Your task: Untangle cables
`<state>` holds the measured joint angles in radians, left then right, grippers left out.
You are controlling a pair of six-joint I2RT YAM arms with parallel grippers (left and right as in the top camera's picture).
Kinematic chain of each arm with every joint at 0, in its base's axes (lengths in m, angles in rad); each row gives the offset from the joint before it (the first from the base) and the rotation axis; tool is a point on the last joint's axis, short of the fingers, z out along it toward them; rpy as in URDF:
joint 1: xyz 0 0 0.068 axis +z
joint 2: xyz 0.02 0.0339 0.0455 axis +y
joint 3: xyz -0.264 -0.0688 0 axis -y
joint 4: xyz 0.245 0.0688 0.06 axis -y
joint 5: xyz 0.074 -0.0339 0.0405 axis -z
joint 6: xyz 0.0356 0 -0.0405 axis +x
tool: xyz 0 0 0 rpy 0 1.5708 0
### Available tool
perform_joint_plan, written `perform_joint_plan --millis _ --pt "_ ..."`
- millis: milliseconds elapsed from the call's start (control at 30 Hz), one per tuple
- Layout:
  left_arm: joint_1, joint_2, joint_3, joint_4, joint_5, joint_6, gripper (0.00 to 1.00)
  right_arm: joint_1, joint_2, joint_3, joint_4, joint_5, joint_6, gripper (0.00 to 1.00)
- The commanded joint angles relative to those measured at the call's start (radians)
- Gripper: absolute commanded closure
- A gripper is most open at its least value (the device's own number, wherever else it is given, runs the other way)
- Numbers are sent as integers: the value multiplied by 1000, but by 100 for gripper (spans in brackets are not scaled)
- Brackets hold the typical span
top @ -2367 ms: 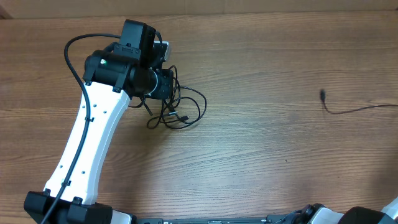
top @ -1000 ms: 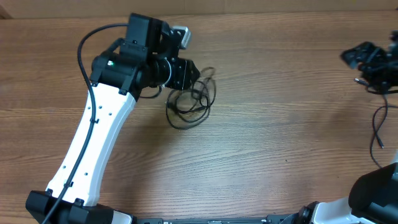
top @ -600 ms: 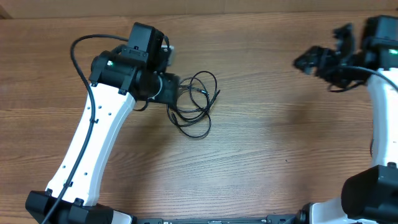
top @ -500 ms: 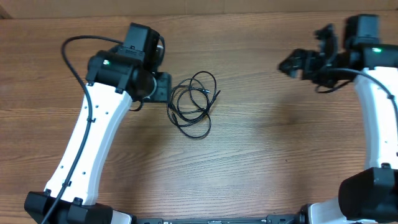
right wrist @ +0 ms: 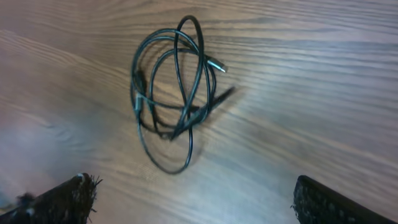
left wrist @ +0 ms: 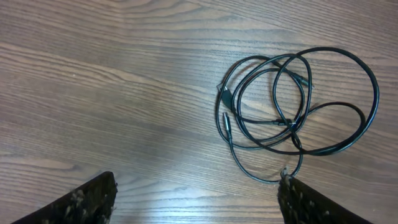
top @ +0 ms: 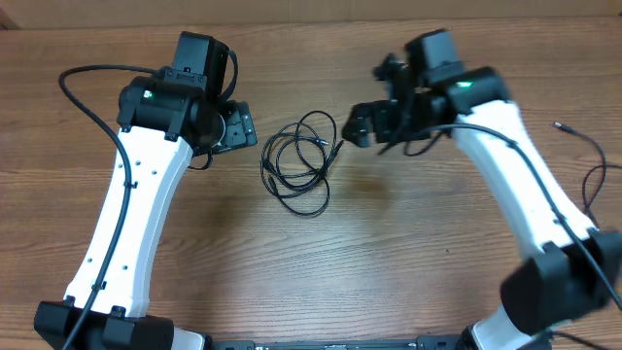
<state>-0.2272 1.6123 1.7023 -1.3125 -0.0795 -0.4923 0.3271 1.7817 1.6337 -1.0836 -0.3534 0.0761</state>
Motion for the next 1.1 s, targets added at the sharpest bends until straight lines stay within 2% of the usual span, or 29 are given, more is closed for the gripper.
perform_joint_plan --millis 0,167,267,433,467,500,633,700,900,1067 --pt "2 -15 15 3 2 -24 17 59 66 2 59 51 32 0" --pt "2 -15 15 0 2 -24 16 119 134 2 154 183 104 0" --pt "2 -15 15 0 2 -24 16 135 175 2 202 200 115 2" --pt "2 -15 15 1 2 -24 15 140 233 2 276 199 179 20" --pt "2 -15 15 0 2 -24 14 140 249 2 280 199 206 28" --pt "2 -15 15 0 2 -24 14 140 257 2 280 199 217 32" --pt "2 -15 15 -1 2 -17 14 139 269 2 264 195 226 77" --pt "2 -15 15 0 2 -17 14 139 263 2 259 185 235 95" --pt "2 -15 15 -3 2 -17 13 116 204 61 183 116 188 96" --pt "2 -15 15 0 3 -17 10 81 102 256 29 116 109 96"
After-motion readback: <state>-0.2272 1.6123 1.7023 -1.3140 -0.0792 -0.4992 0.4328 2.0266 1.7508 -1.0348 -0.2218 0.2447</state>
